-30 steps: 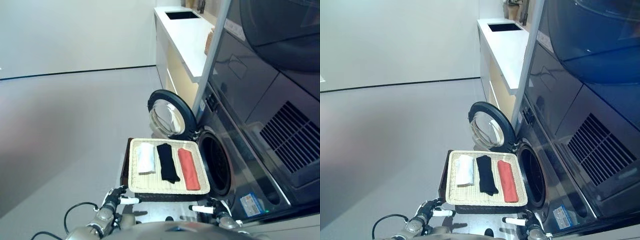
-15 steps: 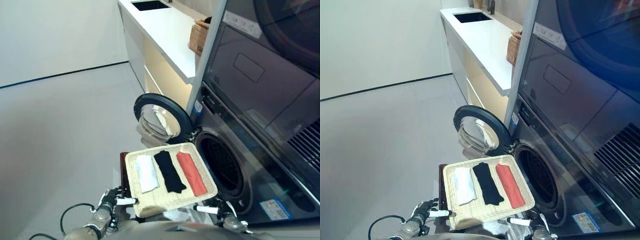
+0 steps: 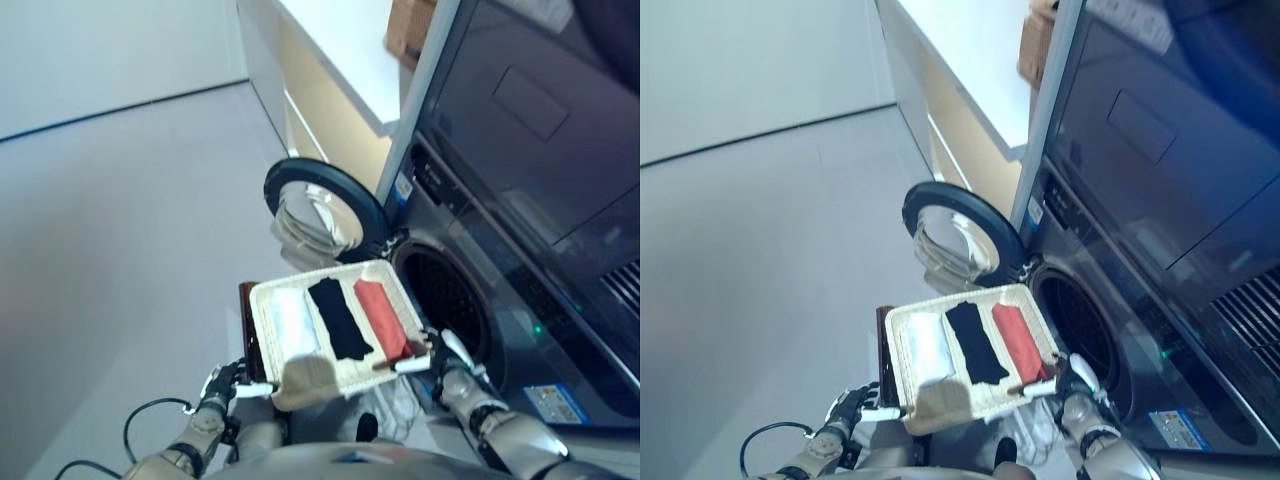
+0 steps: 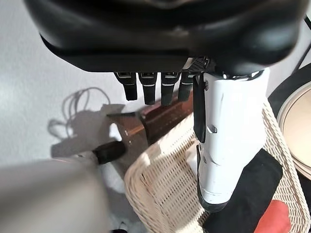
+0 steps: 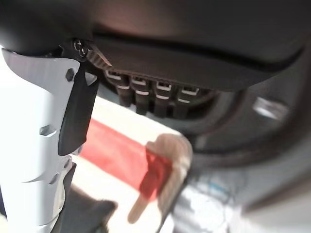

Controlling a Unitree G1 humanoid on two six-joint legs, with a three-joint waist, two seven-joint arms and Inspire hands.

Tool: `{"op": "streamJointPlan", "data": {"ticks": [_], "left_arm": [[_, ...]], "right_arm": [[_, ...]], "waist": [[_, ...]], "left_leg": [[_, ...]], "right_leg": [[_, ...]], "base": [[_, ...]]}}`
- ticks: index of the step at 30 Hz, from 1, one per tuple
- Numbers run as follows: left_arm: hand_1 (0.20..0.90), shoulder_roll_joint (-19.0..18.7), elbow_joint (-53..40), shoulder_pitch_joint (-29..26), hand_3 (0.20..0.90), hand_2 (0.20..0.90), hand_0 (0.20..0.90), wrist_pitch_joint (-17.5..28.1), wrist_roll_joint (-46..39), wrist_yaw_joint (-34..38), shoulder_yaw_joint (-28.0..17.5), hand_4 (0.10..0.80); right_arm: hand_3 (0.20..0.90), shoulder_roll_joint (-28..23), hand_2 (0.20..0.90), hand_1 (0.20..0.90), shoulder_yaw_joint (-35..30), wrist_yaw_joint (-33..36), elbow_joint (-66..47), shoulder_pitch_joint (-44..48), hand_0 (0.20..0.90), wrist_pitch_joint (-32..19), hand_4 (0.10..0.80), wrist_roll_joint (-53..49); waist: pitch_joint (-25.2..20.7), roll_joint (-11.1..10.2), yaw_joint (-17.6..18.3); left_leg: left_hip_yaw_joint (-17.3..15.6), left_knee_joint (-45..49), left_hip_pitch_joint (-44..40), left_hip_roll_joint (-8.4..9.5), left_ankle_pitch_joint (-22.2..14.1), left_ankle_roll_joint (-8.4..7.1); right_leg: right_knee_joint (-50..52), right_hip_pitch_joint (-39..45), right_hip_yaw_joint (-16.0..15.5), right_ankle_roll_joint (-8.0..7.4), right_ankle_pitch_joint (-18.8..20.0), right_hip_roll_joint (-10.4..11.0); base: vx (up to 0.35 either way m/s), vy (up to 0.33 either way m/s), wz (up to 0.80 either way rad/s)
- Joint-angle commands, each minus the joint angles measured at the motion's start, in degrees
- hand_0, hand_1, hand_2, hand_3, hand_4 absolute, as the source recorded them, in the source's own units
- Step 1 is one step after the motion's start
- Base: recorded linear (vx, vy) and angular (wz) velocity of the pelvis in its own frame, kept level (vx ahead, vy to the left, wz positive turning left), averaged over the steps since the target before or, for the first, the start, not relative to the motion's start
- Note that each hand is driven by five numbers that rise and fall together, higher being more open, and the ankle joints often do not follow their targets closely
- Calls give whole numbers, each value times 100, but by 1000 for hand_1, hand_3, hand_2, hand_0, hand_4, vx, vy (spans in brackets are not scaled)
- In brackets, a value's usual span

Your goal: Pick up the clothes and place them into the washing machine

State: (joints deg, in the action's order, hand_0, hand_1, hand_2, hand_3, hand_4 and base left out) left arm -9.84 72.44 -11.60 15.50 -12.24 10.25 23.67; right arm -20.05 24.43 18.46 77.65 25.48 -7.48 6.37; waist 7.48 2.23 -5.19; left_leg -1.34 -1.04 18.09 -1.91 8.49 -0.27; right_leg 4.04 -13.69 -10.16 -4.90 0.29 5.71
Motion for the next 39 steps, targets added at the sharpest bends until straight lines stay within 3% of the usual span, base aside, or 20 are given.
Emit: {"op": "streamJointPlan", "data": {"ticks": [1, 10, 18, 29, 39], "left_arm": [[900, -163, -262, -803, 900, 900, 900, 498, -419, 263, -88, 800], [900, -404, -1377, -835, 900, 900, 900, 905, -1023, 434, -472, 800], [900, -578, -2667, -410, 900, 900, 900, 1021, -934, 460, -370, 800], [900, -529, -2599, -349, 900, 900, 900, 977, -964, 442, -15, 800], [900, -539, -2637, -332, 900, 900, 900, 1051, -981, 534, 53, 800]], "right_arm": [[900, -255, 900, 900, 267, 401, -260, 714, 900, -70, 800, 6], [900, -667, 900, 900, 367, 810, -329, 1636, 900, -98, 800, -273], [900, -1151, 900, 900, 442, 1045, 170, 2485, 900, -53, 800, -390], [900, -1189, 900, 900, 593, 1254, 436, 2862, 900, -33, 800, -383], [900, -1138, 900, 900, 416, 1309, 452, 2929, 900, -141, 800, -715]], "waist": [[494, -287, -112], [932, -85, -226], [1049, 145, -381], [1148, 328, -445], [1162, 315, -483]], "left_leg": [[179, 624, 357, 58, -570, -334], [171, 1396, 1357, 112, -752, -421], [167, 1711, 1943, 183, -858, -372], [216, 1575, 2139, 277, -784, -313], [289, 1482, 2192, 342, -728, -328]], "right_leg": [[-209, -60, 30, -112, 326, 402], [684, -1146, -13, -61, 69, 364], [1080, -1796, 61, -36, -24, 410], [1007, -1994, 96, 11, -30, 380], [874, -1996, 32, 20, 33, 401]], "base": [[-94, -41, 3], [-35, -10, 14], [-3, 39, 6], [15, 33, -3], [6, 1, 2]]}}
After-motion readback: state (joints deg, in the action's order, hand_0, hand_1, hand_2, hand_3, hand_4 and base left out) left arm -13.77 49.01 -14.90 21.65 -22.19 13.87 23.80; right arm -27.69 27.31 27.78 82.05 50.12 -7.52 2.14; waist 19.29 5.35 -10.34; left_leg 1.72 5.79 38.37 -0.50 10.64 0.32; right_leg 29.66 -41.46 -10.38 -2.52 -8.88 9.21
